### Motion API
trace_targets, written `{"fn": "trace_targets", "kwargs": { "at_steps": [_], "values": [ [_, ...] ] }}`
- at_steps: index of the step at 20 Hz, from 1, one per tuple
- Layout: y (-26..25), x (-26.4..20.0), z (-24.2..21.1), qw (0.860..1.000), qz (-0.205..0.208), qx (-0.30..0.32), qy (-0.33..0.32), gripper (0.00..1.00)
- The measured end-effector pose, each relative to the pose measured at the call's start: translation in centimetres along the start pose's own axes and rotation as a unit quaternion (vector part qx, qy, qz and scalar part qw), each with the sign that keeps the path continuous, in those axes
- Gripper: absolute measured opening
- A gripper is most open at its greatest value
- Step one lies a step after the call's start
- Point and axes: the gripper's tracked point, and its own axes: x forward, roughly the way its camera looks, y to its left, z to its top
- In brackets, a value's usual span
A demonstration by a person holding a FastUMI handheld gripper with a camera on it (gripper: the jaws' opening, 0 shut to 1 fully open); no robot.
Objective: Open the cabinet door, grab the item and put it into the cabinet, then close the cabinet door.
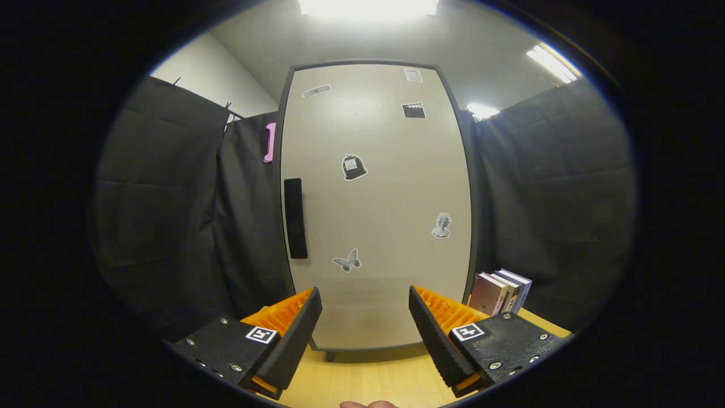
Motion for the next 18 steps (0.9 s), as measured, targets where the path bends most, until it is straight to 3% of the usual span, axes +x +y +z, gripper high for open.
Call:
{"fn": "trace_targets", "kwargs": {
  "at_steps": [9,18],
  "values": [
    [-0.1,1.0,0.5,1.000,-0.005,-0.002,0.007,0.96],
    [5.0,5.0,1.9,0.999,0.023,-0.003,0.022,0.96]
  ]
}}
